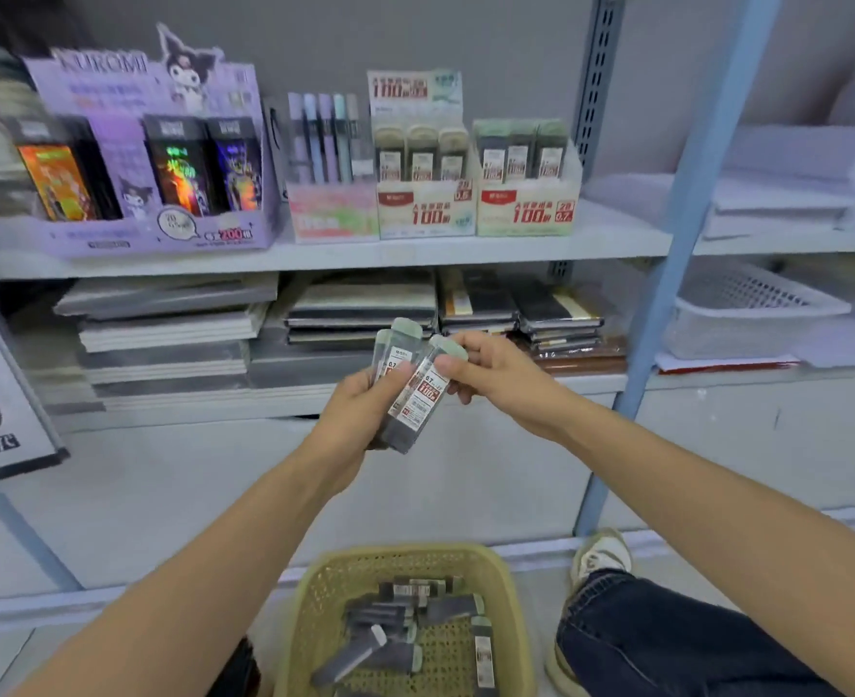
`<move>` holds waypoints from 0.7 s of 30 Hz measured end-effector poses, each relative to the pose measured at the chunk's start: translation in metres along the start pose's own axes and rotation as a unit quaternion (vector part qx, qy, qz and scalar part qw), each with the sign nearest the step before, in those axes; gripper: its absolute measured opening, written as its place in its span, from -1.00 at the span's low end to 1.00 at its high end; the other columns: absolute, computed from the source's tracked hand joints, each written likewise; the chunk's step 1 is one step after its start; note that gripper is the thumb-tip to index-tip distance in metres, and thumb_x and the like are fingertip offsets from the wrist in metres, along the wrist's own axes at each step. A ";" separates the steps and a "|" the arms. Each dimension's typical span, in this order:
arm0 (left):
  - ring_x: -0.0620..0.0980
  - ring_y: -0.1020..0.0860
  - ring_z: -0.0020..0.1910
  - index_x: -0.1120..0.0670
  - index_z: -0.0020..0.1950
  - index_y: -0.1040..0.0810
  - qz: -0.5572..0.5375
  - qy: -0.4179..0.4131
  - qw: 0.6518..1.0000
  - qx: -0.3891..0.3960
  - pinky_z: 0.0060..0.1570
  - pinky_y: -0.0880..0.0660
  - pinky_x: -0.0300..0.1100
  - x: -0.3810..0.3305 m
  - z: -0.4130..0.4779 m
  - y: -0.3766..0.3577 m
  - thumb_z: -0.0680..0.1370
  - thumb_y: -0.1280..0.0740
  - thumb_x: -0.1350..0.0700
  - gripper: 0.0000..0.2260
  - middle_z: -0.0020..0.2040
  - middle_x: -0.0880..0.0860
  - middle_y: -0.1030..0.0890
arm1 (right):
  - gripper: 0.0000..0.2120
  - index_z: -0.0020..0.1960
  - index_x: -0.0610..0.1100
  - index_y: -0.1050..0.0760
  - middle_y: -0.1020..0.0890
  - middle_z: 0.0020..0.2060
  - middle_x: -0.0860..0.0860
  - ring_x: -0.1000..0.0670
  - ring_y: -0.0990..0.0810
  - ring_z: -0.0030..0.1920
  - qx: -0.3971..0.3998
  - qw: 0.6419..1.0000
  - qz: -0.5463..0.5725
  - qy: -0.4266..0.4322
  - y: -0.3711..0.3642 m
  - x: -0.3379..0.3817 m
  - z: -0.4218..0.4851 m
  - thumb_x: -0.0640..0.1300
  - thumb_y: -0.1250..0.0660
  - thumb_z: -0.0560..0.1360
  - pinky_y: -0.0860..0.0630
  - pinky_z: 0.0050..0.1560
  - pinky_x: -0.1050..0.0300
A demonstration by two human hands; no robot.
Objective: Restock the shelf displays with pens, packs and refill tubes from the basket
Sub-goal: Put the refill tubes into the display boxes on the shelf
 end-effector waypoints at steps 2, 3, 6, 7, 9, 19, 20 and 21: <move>-0.12 -0.52 -0.45 -0.02 -0.12 -0.62 0.011 -0.030 0.999 -0.015 -0.49 -0.34 -0.32 -0.037 0.004 0.000 0.61 -0.25 -0.09 -0.75 -0.27 -0.02 -0.66 | -0.83 0.12 -0.15 -0.50 -0.70 -0.08 -0.04 0.10 -0.61 -0.13 -0.027 0.999 -0.028 0.036 0.026 0.035 0.001 -0.09 -0.28 0.59 -0.49 -0.22 0.25; -0.11 -0.50 -0.48 -0.01 -0.11 -0.62 -0.004 -0.047 0.999 -0.019 -0.53 -0.32 -0.33 -0.055 0.007 0.001 0.62 -0.24 -0.07 -0.76 -0.29 -0.01 -0.65 | -0.84 0.12 -0.13 -0.51 -0.70 -0.07 -0.03 0.11 -0.62 -0.12 -0.043 0.997 -0.028 0.054 0.039 0.052 0.001 -0.09 -0.28 0.59 -0.50 -0.22 0.25; -0.13 -0.49 -0.48 0.08 -0.03 -0.59 -0.059 -0.104 0.993 -0.022 -0.58 -0.34 -0.34 -0.103 0.015 0.005 0.64 -0.23 0.06 -0.82 -0.31 0.01 -0.55 | -0.87 0.12 -0.08 -0.51 -0.70 -0.04 -0.03 0.10 -0.61 -0.13 -0.100 0.988 -0.027 0.114 0.084 0.100 0.002 -0.11 -0.28 0.59 -0.52 -0.25 0.26; -0.13 -0.50 -0.46 0.10 0.00 -0.58 -0.060 -0.117 0.991 -0.018 -0.56 -0.36 -0.34 -0.115 0.018 0.005 0.64 -0.23 0.08 -0.84 -0.31 0.00 -0.55 | -0.89 0.10 -0.05 -0.52 -0.70 -0.06 -0.03 0.10 -0.60 -0.14 -0.126 0.983 -0.039 0.132 0.099 0.114 0.003 -0.12 -0.28 0.59 -0.51 -0.26 0.25; -0.12 -0.53 -0.41 0.11 0.07 -0.57 -0.052 -0.133 0.990 -0.006 -0.51 -0.41 -0.33 -0.133 0.023 0.003 0.63 -0.25 0.07 -0.84 -0.29 -0.01 -0.61 | -0.91 0.07 -0.05 -0.51 -0.67 -0.09 -0.06 0.05 -0.57 -0.15 -0.183 0.967 -0.063 0.168 0.131 0.138 0.006 -0.16 -0.26 0.60 -0.50 -0.23 0.18; -0.17 -0.62 -0.34 0.04 0.17 -0.55 -0.040 -0.159 0.986 0.009 -0.48 -0.45 -0.36 -0.164 0.058 -0.012 0.59 -0.30 0.04 -0.82 -0.09 0.01 -0.72 | -0.86 0.14 -0.14 -0.49 -0.59 0.02 -0.08 -0.04 -0.56 0.01 -0.269 0.913 -0.227 0.208 0.195 0.182 0.062 -0.18 -0.25 0.60 -0.54 -0.04 0.13; -0.17 -0.61 -0.36 0.04 0.17 -0.55 -0.045 -0.160 0.986 0.010 -0.50 -0.44 -0.36 -0.165 0.062 -0.012 0.59 -0.30 0.04 -0.82 -0.11 0.02 -0.72 | -0.83 0.17 -0.14 -0.49 -0.58 0.04 -0.07 -0.07 -0.56 0.04 -0.258 0.910 -0.250 0.206 0.193 0.182 0.070 -0.17 -0.24 0.60 -0.56 0.01 0.04; -0.17 -0.60 -0.38 0.05 0.17 -0.55 -0.049 -0.159 0.986 0.008 -0.50 -0.44 -0.36 -0.166 0.066 -0.012 0.59 -0.30 0.05 -0.82 -0.14 0.02 -0.72 | -0.80 0.20 -0.13 -0.49 -0.58 0.06 -0.06 -0.09 -0.56 0.06 -0.249 0.906 -0.278 0.202 0.191 0.181 0.078 -0.16 -0.24 0.60 -0.56 0.06 -0.04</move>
Point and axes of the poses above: each hand's wrist, its own z-axis towards the middle knuckle, its own y-axis out of the back of the hand, x = y × z, the point moved 8 cm from there along z, towards the middle knuckle
